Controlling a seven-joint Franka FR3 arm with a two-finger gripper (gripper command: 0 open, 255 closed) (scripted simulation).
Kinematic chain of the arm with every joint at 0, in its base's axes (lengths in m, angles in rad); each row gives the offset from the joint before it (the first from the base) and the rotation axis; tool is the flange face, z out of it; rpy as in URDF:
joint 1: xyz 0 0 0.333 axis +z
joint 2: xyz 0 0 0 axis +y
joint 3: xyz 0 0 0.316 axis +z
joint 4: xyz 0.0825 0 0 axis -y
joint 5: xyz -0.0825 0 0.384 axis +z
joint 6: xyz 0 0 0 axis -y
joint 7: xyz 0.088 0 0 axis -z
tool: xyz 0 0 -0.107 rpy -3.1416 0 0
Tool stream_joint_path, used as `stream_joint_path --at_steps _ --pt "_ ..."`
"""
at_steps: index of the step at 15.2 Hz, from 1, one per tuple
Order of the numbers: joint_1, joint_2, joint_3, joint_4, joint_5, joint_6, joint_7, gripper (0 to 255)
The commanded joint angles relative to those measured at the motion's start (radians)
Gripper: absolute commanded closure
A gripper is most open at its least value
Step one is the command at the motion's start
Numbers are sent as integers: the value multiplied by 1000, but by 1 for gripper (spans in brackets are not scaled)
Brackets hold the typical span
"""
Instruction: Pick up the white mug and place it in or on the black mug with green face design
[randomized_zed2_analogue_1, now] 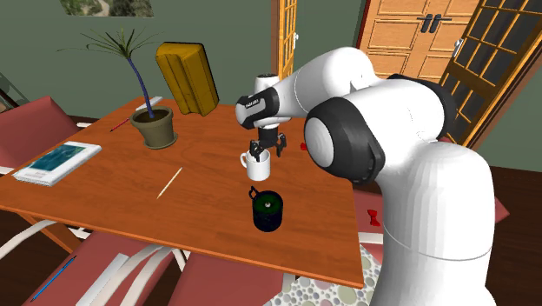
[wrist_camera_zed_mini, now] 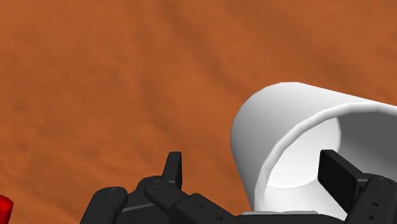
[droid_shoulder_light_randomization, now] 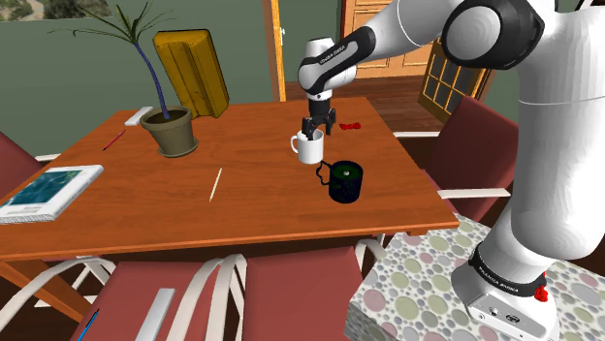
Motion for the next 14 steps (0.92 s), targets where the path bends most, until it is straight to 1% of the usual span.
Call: stream_joint_path --at_steps 1,7,8,14 --pt "0 3 0 0 1 4 -1 0" --pt "0 3 0 0 1 4 -1 0" --pt "0 3 0 0 1 4 -1 255" --pt "0 3 0 0 1 4 -1 255"
